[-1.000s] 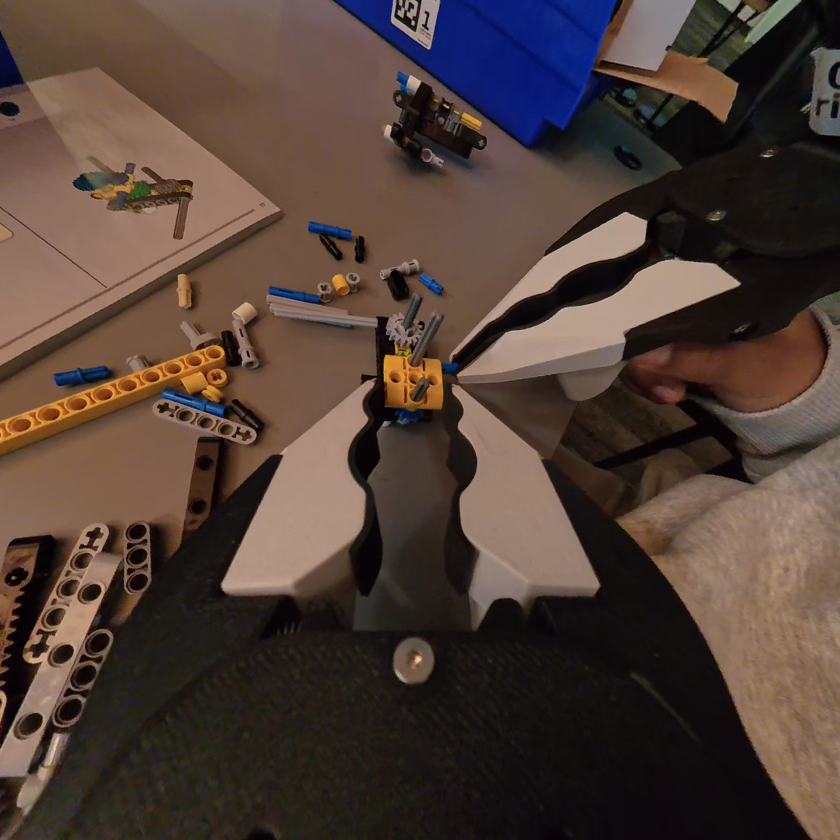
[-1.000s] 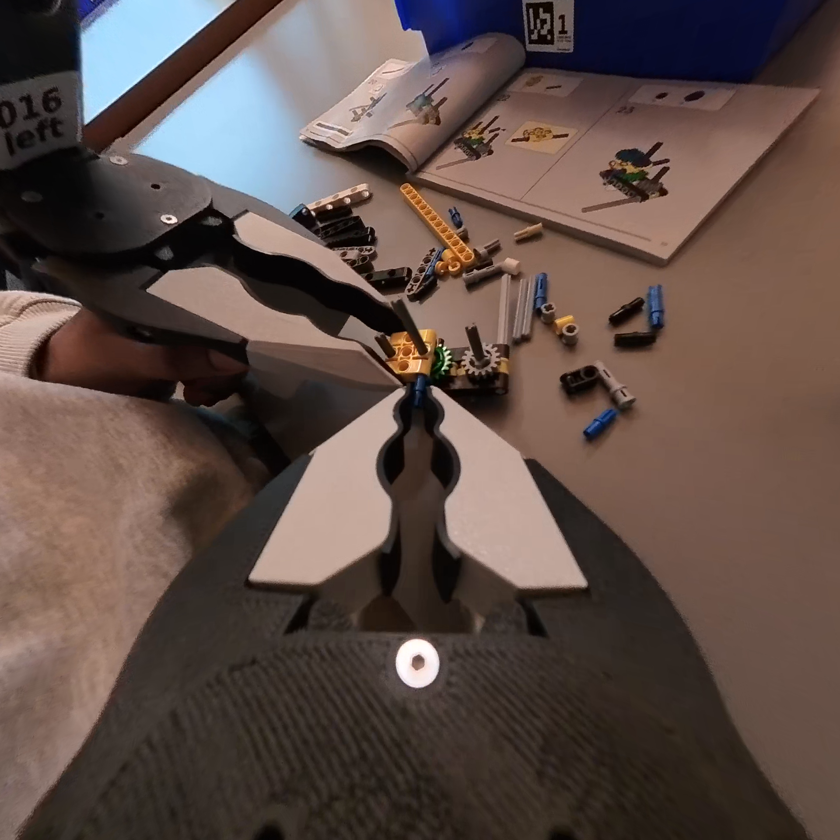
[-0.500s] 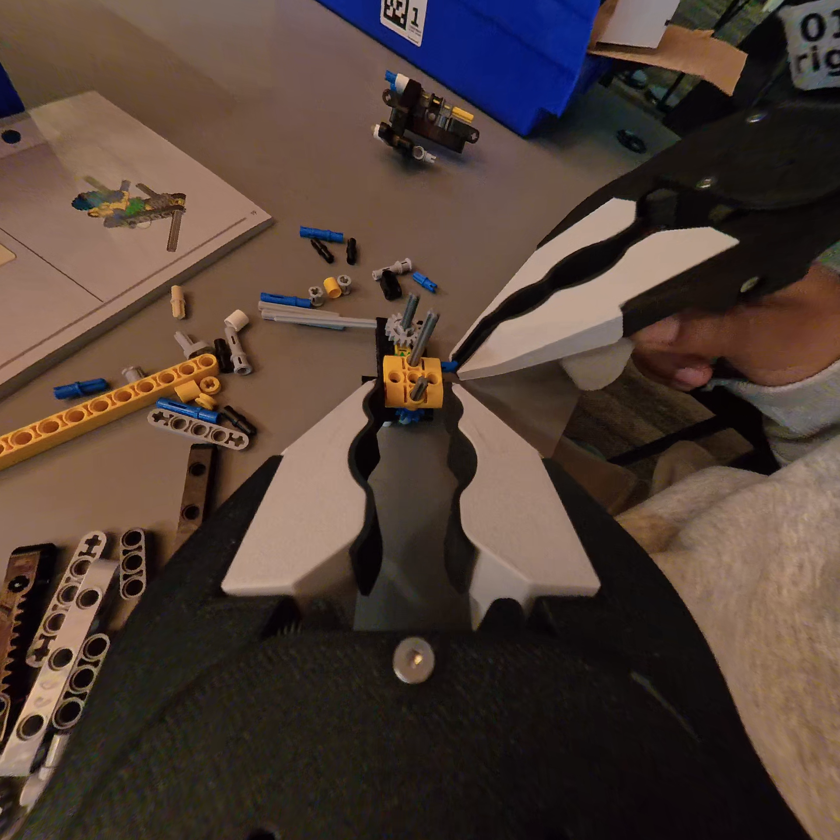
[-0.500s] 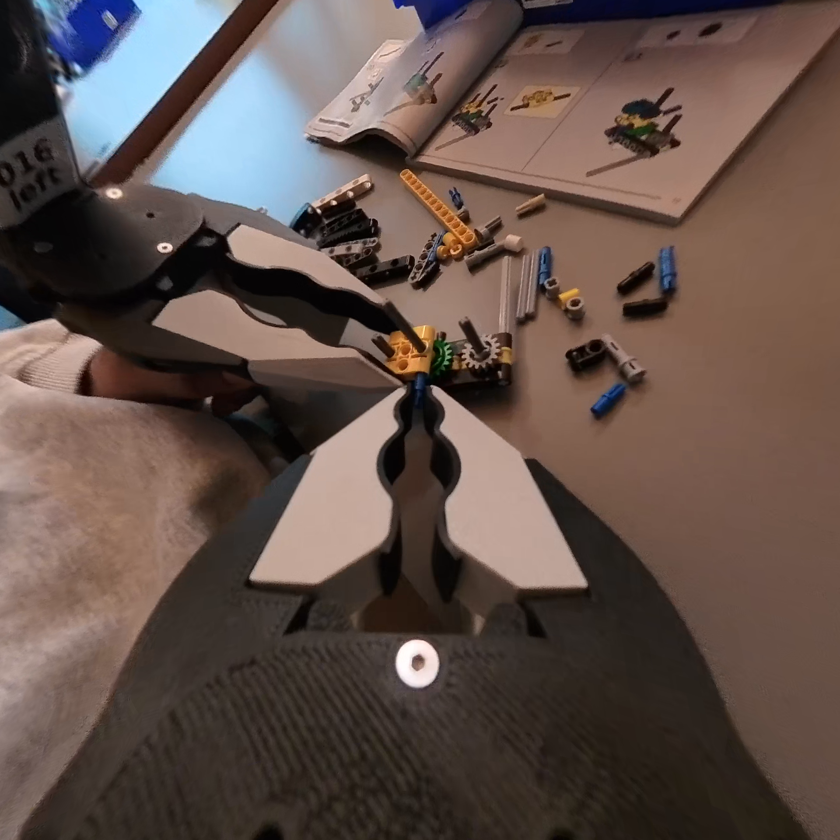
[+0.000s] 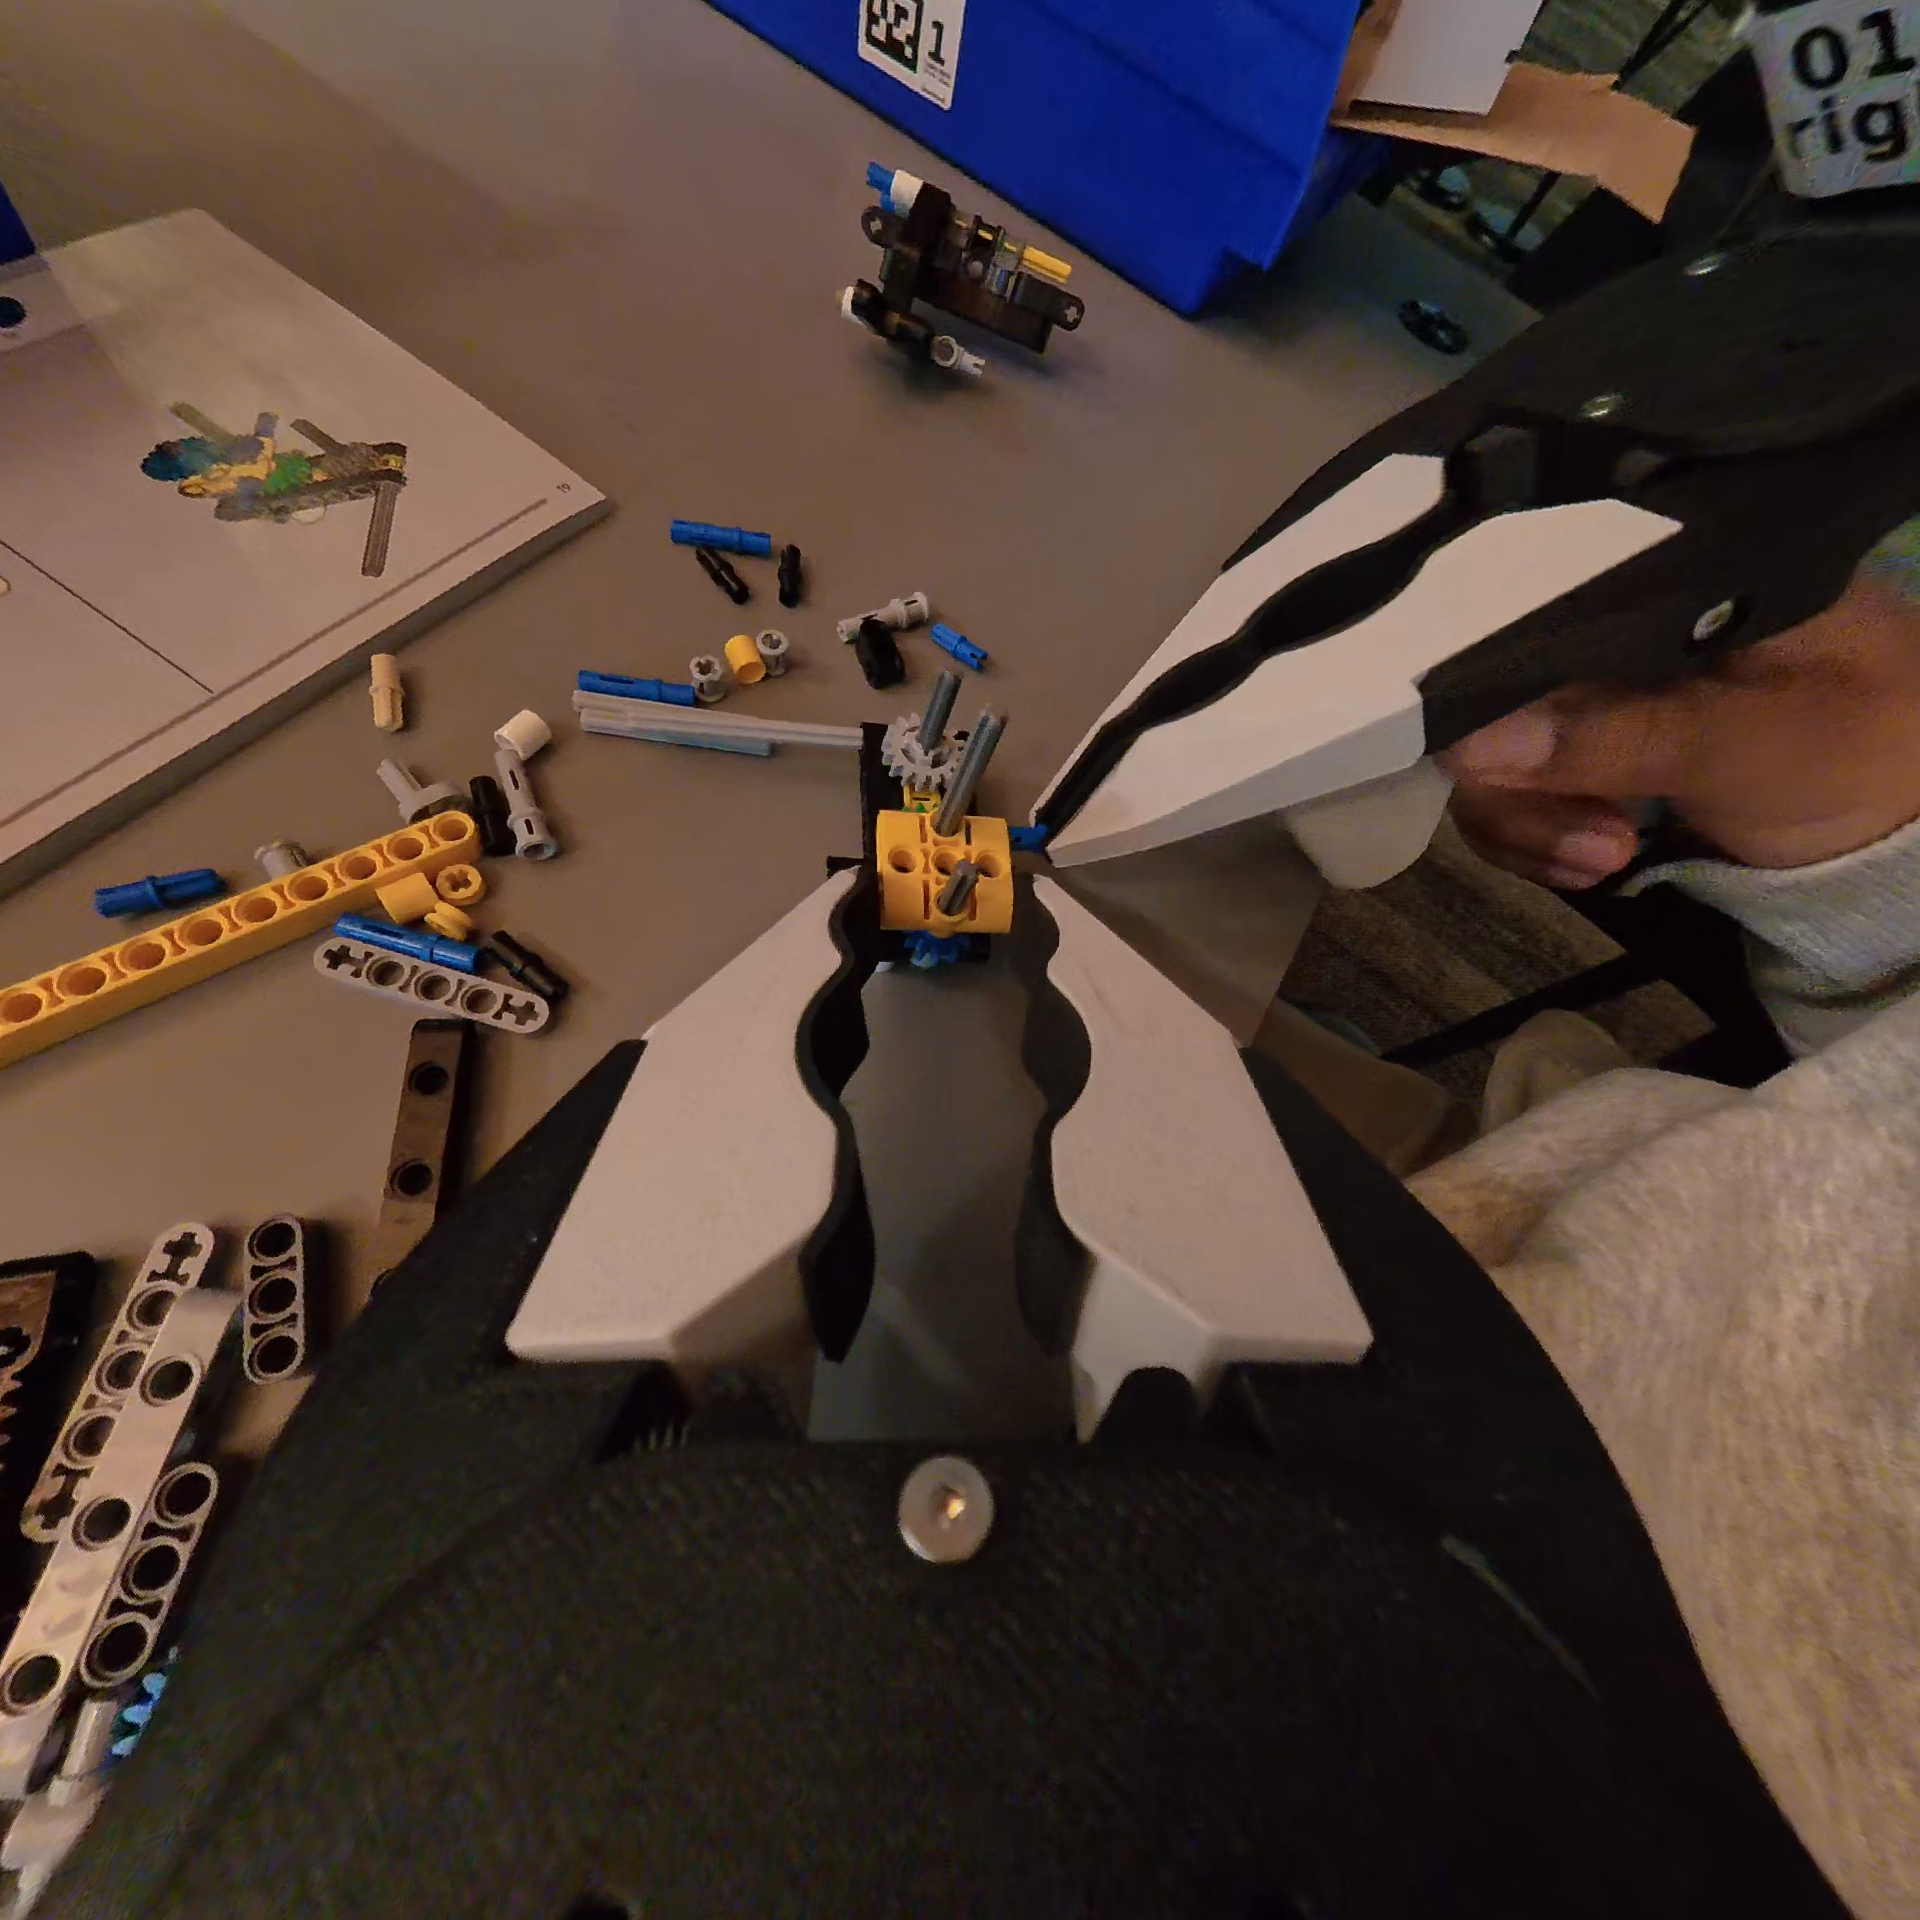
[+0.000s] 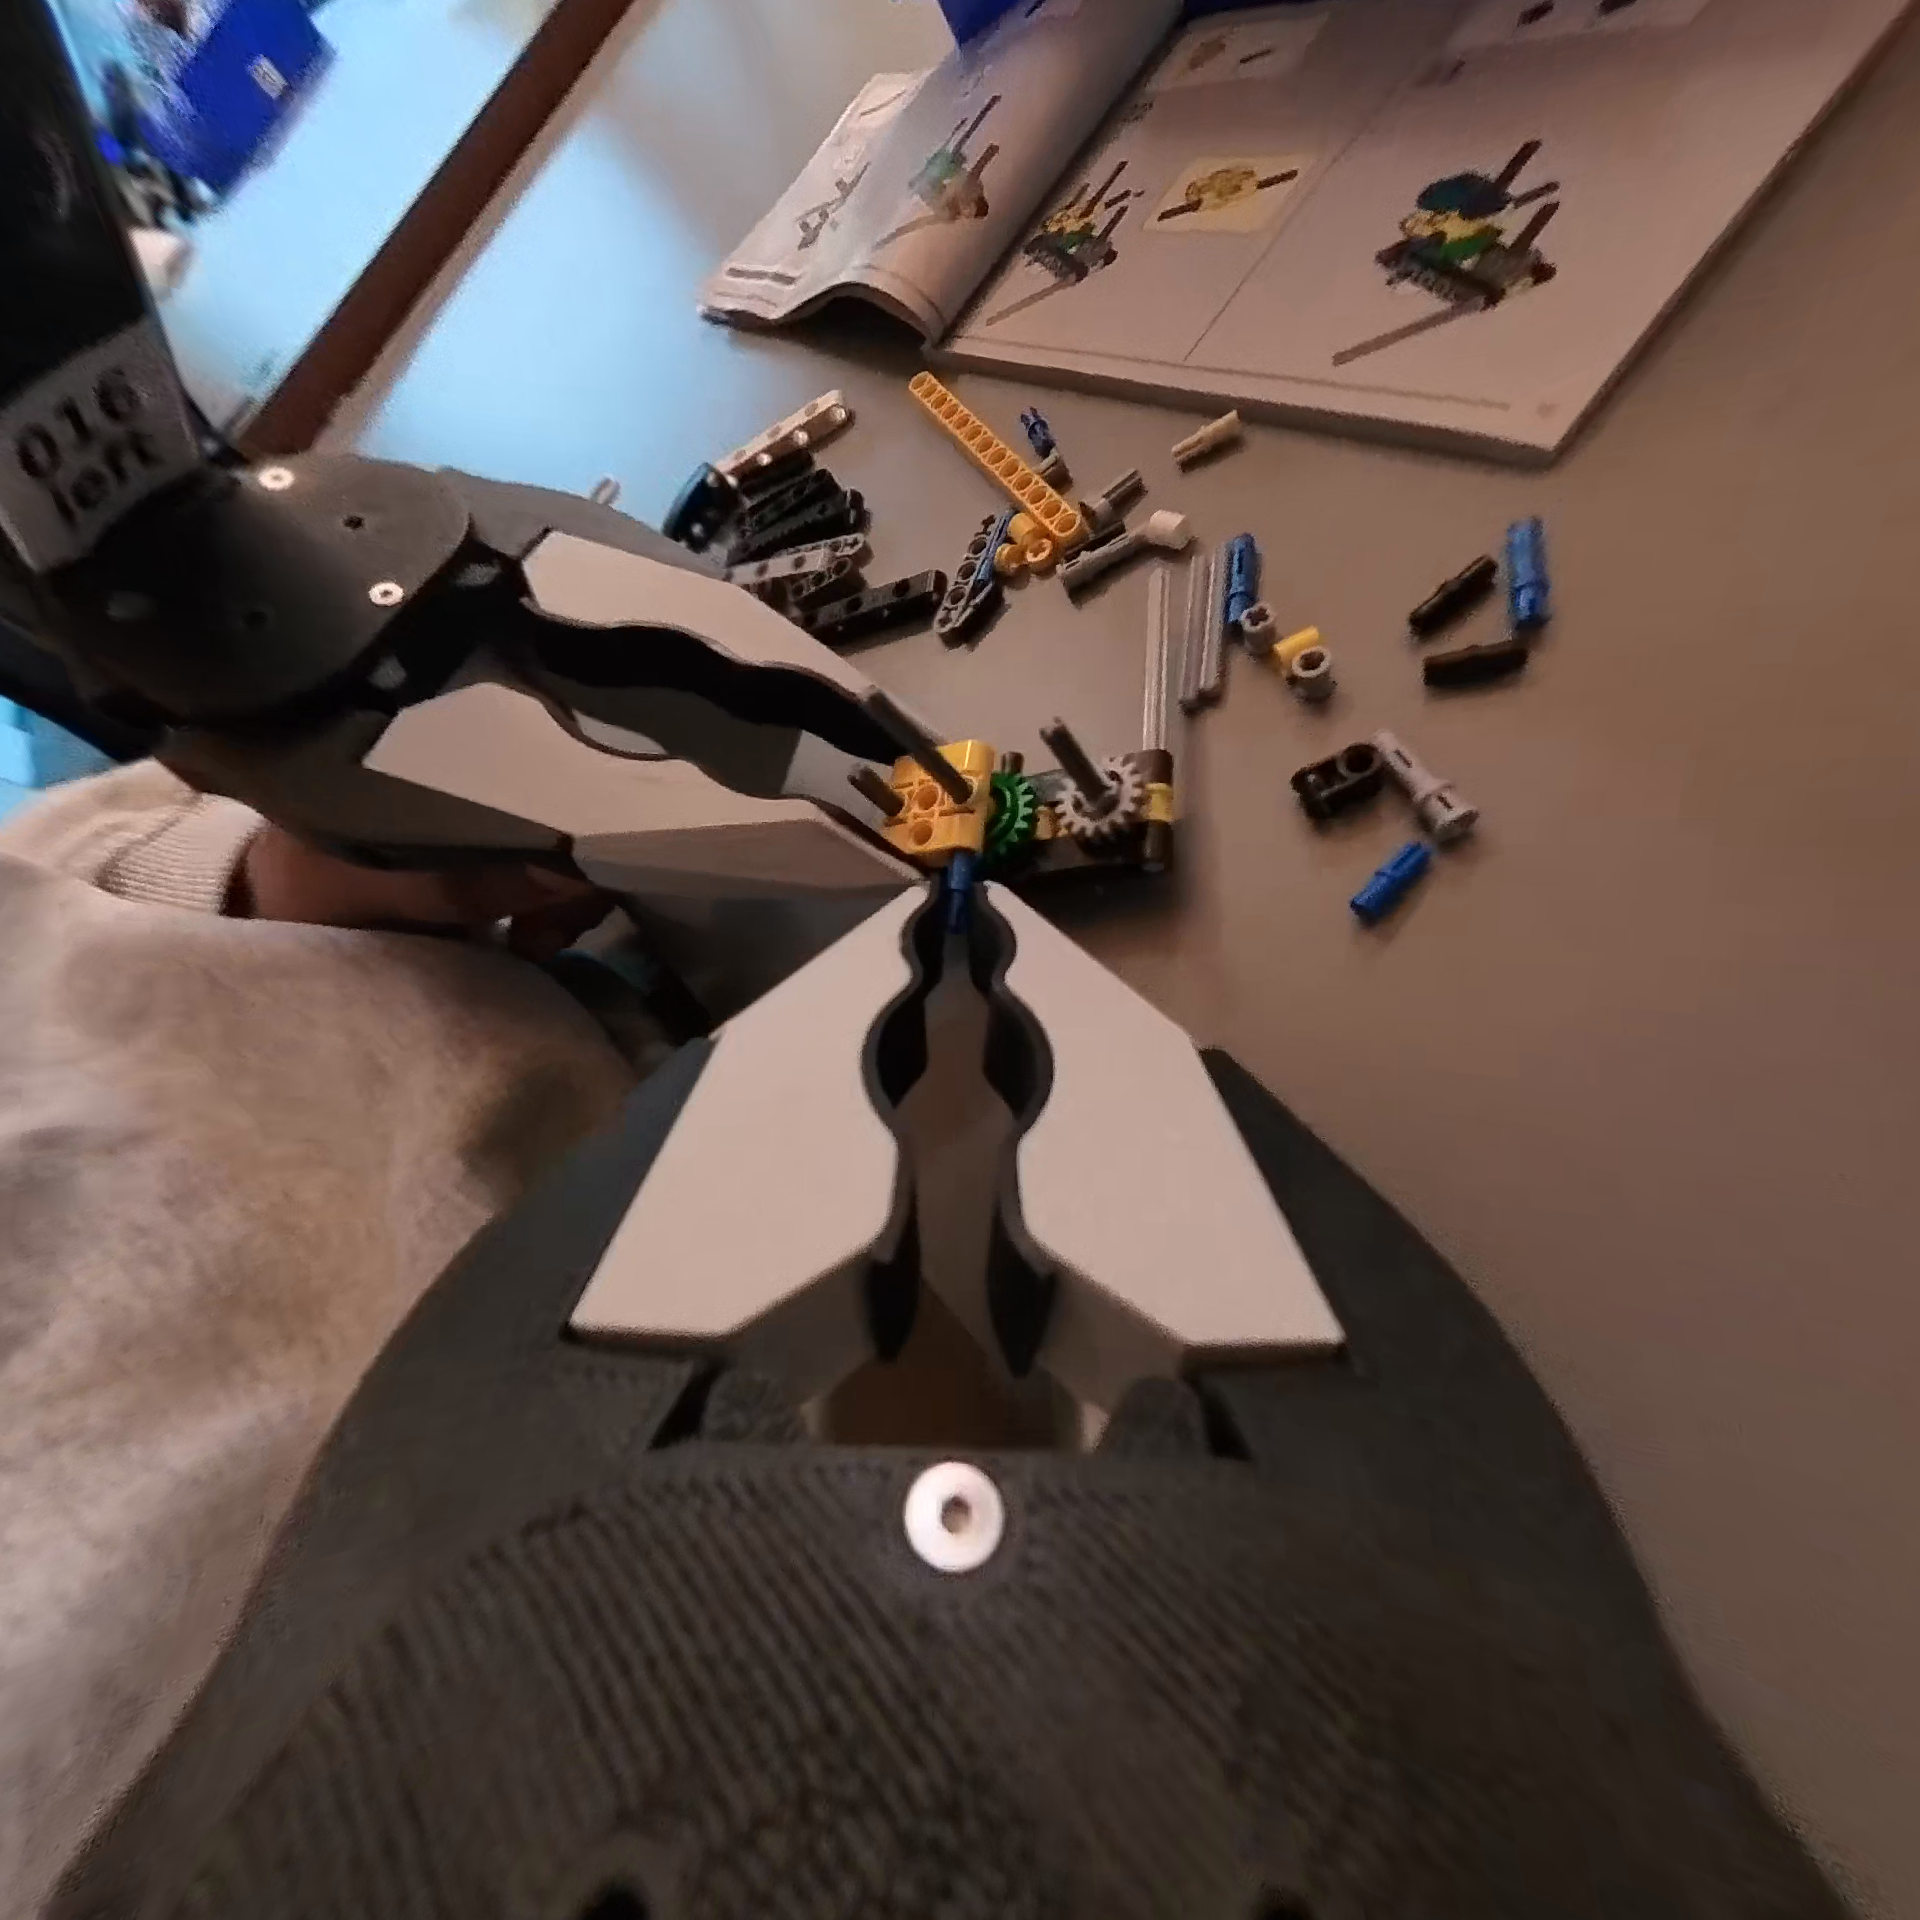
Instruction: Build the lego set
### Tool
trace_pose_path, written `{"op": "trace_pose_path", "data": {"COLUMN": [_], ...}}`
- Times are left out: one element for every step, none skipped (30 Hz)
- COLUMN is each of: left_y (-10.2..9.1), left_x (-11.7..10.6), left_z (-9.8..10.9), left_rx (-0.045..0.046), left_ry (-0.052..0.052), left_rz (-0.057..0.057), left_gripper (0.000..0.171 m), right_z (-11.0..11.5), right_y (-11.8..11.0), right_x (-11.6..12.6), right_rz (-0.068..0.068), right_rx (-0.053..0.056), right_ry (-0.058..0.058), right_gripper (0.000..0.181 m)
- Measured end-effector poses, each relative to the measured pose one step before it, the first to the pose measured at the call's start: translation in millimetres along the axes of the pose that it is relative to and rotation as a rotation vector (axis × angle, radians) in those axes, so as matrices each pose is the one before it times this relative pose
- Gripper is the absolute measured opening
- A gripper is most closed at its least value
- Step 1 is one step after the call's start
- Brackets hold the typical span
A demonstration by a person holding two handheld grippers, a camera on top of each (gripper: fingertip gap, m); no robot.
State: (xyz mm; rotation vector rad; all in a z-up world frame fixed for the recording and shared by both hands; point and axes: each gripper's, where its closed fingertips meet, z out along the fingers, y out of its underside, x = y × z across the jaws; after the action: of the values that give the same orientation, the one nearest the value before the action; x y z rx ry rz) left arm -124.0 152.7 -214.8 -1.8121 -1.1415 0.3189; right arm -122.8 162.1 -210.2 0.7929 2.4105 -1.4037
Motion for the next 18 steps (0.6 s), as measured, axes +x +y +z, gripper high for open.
{"op": "trace_pose_path", "data": {"left_y": [-0.10, -0.03, -0.01, -0.05, -0.29, -0.07, 0.00, 0.04, -0.11, -0.07, -0.05, 0.05, -0.08, -0.10, 0.00, 0.12, -0.04, -0.02], "left_x": [0.02, 0.00, -0.06, -0.14, -0.32, -0.36, -0.13, 0.08, 0.07, -0.02, 0.07, 0.16, 0.19, 0.12, 0.41, 0.47, 0.22, 0.15], "left_z": [0.03, -0.01, 0.01, 0.04, 0.02, 0.12, 0.07, -0.02, 0.11, 0.08, 0.02, 0.10, 0.18, -0.01, 0.14, 0.17, 0.11, 0.08], "left_rx": [0.00037, 0.00063, 0.00011, 0.00067, 0.00271, 0.00079, -0.00079, 0.00081, -0.00006, 0.00039, 0.00035, -0.00019, 0.00001, 0.00075, -0.00027, -0.00057, 0.00006, -0.00041], "left_ry": [0.0004, 0.0010, -0.0006, -0.0016, -0.0009, -0.0011, -0.0003, -0.0010, -0.0009, -0.0007, 0.0002, 0.0015, 0.0007, -0.0007, 0.0001, 0.0006, -0.0011, -0.0006], "left_rz": [-0.0015, -0.0025, -0.0004, 0.0007, -0.0041, -0.0046, -0.0003, 0.0014, 0.0009, 0.0001, -0.0006, -0.0004, 0.0003, 0.0011, 0.0032, 0.0029, 0.0023, 0.0024], "left_gripper": [0.024, 0.024, 0.024, 0.024, 0.024, 0.024, 0.024, 0.024, 0.024, 0.024, 0.024, 0.024, 0.024, 0.024, 0.024, 0.024, 0.024, 0.024], "right_z": [-0.15, -0.08, 0.01, 0.12, 0.08, 0.15, 0.19, -0.02, -0.06, -0.09, -0.09, -0.20, -0.24, -0.17, -0.28, -0.46, -0.43, -0.18], "right_y": [0.09, 0.00, -0.03, -0.09, -0.25, -0.36, 0.00, 0.08, 0.17, 0.02, 0.25, 0.13, 0.03, 0.16, 0.15, 0.25, 0.40, 0.35], "right_x": [0.07, 0.05, 0.05, 0.07, 0.21, 0.28, 0.11, 0.08, 0.00, 0.15, 0.02, -0.03, 0.15, -0.09, 0.04, 0.02, -0.03, 0.00], "right_rz": [0.0207, 0.0063, -0.0114, -0.0252, -0.0388, -0.0529, -0.0563, -0.0513, -0.0451, -0.0309, -0.0107, 0.0106, 0.0335, 0.0564, 0.0714, 0.0646, 0.0494, 0.0309], "right_rx": [0.0025, -0.0005, -0.0021, -0.0031, -0.0029, -0.0029, -0.0059, -0.0078, -0.0071, -0.0062, -0.0059, -0.0045, -0.0001, 0.0043, 0.0065, 0.0074, 0.0052, 0.0020], "right_ry": [-0.0142, -0.0049, 0.0043, 0.0123, 0.0193, 0.0254, 0.0261, 0.0236, 0.0213, 0.0173, 0.0095, -0.0004, -0.0109, -0.0227, -0.0331, -0.0362, -0.0313, -0.0201], "right_gripper": [0.003, 0.003, 0.003, 0.003, 0.003, 0.003, 0.003, 0.003, 0.003, 0.003, 0.003, 0.003, 0.003, 0.003, 0.003, 0.003, 0.003, 0.003]}}
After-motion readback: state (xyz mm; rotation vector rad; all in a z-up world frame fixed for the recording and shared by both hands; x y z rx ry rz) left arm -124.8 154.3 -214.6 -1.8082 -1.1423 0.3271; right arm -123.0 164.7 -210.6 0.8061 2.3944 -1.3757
